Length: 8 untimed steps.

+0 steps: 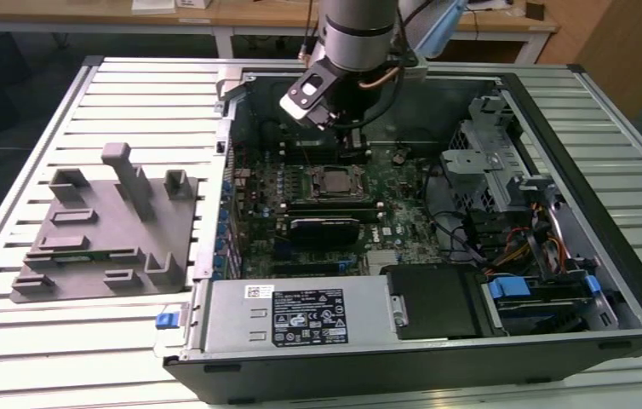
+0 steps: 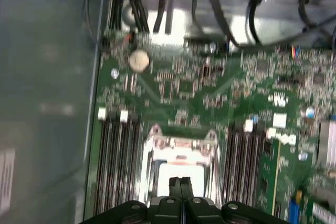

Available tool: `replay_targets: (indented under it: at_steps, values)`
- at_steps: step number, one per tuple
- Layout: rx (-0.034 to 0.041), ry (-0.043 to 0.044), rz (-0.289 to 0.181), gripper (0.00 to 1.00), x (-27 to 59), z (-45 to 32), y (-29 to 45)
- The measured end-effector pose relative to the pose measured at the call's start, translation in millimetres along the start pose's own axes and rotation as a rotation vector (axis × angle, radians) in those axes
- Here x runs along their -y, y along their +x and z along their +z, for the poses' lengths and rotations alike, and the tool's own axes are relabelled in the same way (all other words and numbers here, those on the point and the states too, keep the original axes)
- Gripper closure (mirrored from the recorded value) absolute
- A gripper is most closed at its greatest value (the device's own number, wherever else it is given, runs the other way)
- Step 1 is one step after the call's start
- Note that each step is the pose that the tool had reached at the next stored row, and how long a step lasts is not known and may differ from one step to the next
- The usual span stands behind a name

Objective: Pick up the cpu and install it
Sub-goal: 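Close the cpu cover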

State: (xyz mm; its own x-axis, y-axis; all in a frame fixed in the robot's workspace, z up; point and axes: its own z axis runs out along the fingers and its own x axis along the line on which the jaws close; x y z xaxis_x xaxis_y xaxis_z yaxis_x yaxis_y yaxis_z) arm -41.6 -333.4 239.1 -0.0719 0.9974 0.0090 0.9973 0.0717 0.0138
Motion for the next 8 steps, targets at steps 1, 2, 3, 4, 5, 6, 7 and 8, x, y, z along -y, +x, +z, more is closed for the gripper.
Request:
replay_targets:
  at_steps: [1,2,3,4,5,6,7,8]
  values:
    - [0.0001,0.0,0.0,0.89,4.5,0.5,0.2]
    - [0.0001,0.0001,0.0,0.89,9.0,1.3,0.1]
    - [0.0,0.0002,0.0,0.89,12.4,2.8,-0.3]
    - [-0.0001,0.0007,0.0,0.89,14.7,4.6,-0.7]
    - [-0.0002,0.0015,0.0,0.89,16.8,6.3,-0.9]
    - [-0.0003,0.0022,0.0,0.89,18.8,8.2,-1.0]
    - [-0.0001,0.0029,0.0,0.89,21.0,10.0,-0.9]
    - [-0.0001,0.0032,0.0,0.89,23.2,11.7,-0.8]
